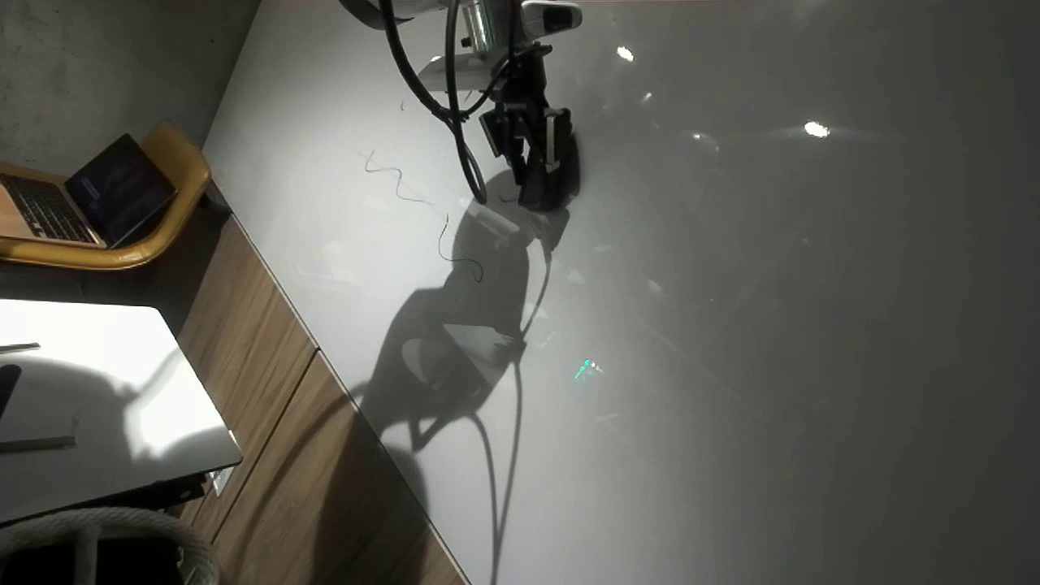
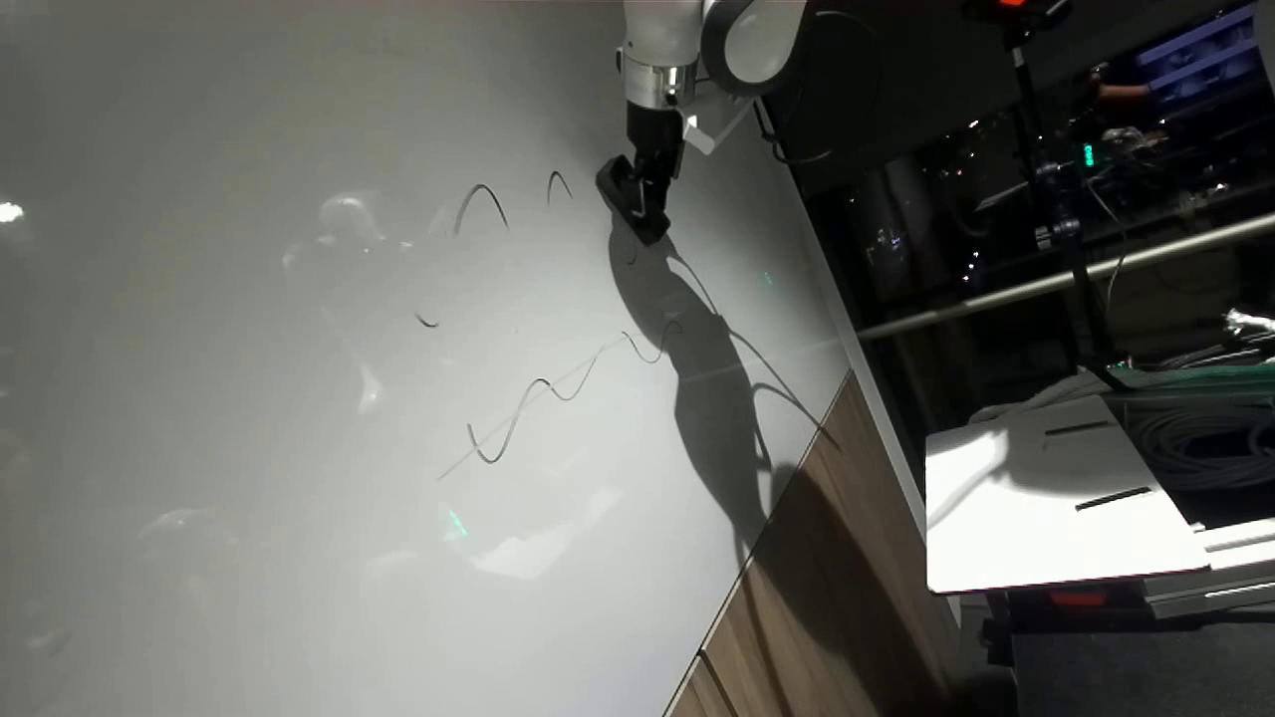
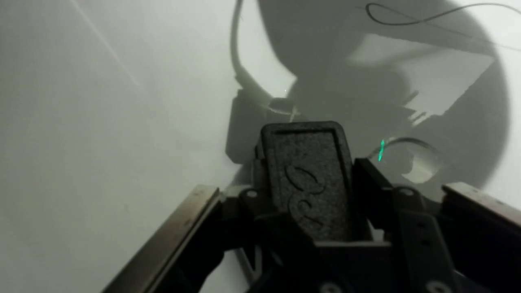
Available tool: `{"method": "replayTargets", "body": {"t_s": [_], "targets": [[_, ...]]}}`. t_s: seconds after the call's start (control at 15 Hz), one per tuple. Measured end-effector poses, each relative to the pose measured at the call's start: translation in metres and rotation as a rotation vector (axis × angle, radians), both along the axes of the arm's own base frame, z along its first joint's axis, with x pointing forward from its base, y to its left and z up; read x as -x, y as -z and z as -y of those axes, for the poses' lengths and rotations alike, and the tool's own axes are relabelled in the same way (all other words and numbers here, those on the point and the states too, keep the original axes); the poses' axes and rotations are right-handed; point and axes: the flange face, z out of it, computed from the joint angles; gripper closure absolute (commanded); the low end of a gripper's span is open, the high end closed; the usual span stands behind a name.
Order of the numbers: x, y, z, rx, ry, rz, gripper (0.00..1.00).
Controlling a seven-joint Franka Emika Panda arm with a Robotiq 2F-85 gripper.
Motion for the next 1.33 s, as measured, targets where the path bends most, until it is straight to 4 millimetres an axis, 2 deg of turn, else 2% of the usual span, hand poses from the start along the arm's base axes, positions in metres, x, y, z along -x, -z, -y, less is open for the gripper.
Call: {"method": "replayTargets", "body": {"t_s": [0.47,0.8,1.07,1.33], "targets": [[-0.004,-0.018,-0.003,0.021,-0.027,-0.027,0.70],[-0.007,-0.024,-0.016,0.043,-0.038,-0.052,0.70],[-0.010,-0.021,-0.039,0.053,-0.062,-0.079,0.70],[-0.015,-0.011,-0.078,0.062,-0.104,-0.120,0.70]]}}
